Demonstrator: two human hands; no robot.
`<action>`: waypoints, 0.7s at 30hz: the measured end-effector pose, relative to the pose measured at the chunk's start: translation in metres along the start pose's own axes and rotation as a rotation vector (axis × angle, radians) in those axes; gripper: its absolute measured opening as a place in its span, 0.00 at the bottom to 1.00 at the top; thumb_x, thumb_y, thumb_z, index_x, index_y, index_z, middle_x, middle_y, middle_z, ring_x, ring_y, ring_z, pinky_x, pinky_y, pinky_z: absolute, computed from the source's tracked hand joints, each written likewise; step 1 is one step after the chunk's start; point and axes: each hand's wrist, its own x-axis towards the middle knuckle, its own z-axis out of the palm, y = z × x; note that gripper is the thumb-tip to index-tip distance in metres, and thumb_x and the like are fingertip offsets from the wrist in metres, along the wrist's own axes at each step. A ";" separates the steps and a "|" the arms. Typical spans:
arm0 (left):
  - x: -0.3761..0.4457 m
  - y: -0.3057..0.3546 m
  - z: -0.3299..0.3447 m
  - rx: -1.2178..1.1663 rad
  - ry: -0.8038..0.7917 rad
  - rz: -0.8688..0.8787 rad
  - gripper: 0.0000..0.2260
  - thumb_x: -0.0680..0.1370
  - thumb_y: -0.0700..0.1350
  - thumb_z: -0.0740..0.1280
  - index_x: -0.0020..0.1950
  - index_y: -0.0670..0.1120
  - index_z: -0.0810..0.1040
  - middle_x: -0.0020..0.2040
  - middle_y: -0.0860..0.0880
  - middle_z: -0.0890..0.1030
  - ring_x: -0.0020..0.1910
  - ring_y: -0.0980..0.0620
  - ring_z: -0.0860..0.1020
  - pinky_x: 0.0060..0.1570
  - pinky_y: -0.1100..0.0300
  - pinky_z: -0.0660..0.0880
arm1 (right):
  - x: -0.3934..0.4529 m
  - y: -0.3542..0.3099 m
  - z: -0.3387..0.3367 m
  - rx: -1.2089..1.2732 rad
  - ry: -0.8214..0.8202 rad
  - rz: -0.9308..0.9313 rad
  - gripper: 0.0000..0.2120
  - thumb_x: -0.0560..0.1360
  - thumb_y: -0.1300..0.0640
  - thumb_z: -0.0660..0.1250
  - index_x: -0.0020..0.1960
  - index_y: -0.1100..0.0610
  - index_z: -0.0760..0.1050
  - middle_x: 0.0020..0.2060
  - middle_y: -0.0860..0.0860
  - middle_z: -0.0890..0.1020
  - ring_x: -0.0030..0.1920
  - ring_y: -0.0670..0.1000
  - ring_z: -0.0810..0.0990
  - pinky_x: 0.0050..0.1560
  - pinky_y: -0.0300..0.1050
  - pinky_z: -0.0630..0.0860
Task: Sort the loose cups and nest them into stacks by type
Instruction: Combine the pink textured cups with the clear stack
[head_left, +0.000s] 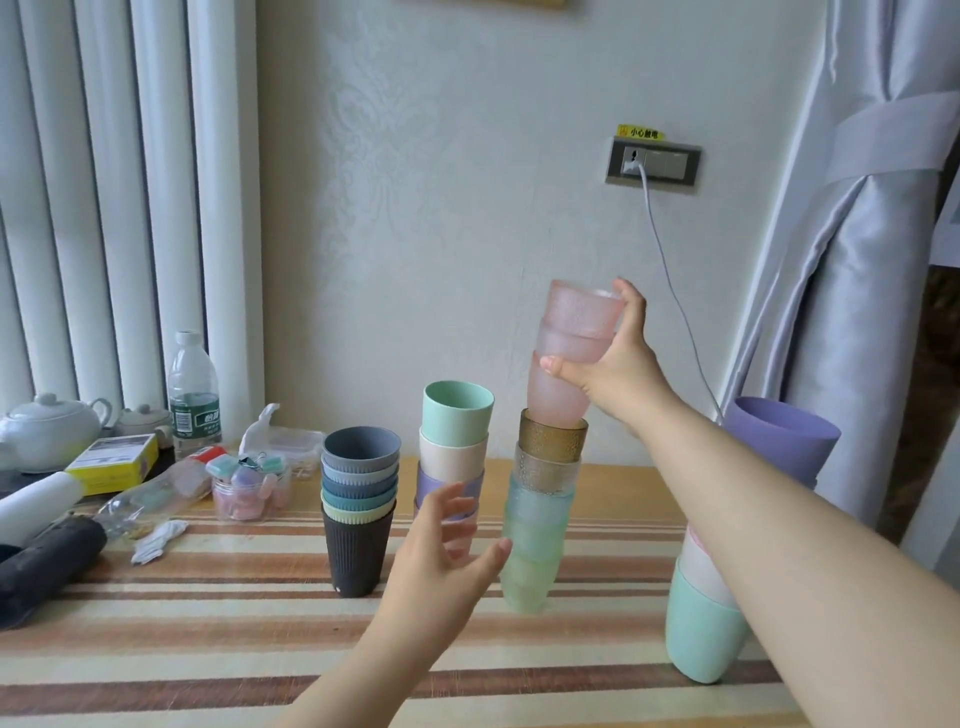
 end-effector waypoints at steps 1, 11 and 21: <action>0.002 -0.002 0.000 0.011 -0.007 0.004 0.20 0.70 0.44 0.72 0.53 0.61 0.67 0.56 0.57 0.75 0.55 0.58 0.76 0.55 0.58 0.76 | 0.000 0.005 0.003 -0.007 -0.014 0.019 0.49 0.65 0.53 0.75 0.72 0.43 0.44 0.71 0.54 0.63 0.66 0.56 0.68 0.55 0.42 0.66; 0.018 -0.003 0.016 0.019 -0.013 -0.016 0.21 0.71 0.43 0.71 0.61 0.53 0.69 0.57 0.57 0.75 0.53 0.61 0.75 0.54 0.59 0.74 | 0.000 0.031 0.015 0.013 -0.056 0.059 0.49 0.66 0.51 0.75 0.72 0.41 0.42 0.71 0.53 0.64 0.66 0.56 0.69 0.54 0.41 0.65; 0.020 0.002 0.015 0.014 -0.022 -0.032 0.21 0.72 0.43 0.70 0.61 0.54 0.67 0.57 0.55 0.75 0.54 0.57 0.76 0.51 0.64 0.73 | -0.004 0.035 0.017 0.091 -0.095 0.104 0.54 0.57 0.41 0.75 0.67 0.30 0.38 0.70 0.54 0.68 0.65 0.56 0.71 0.65 0.56 0.70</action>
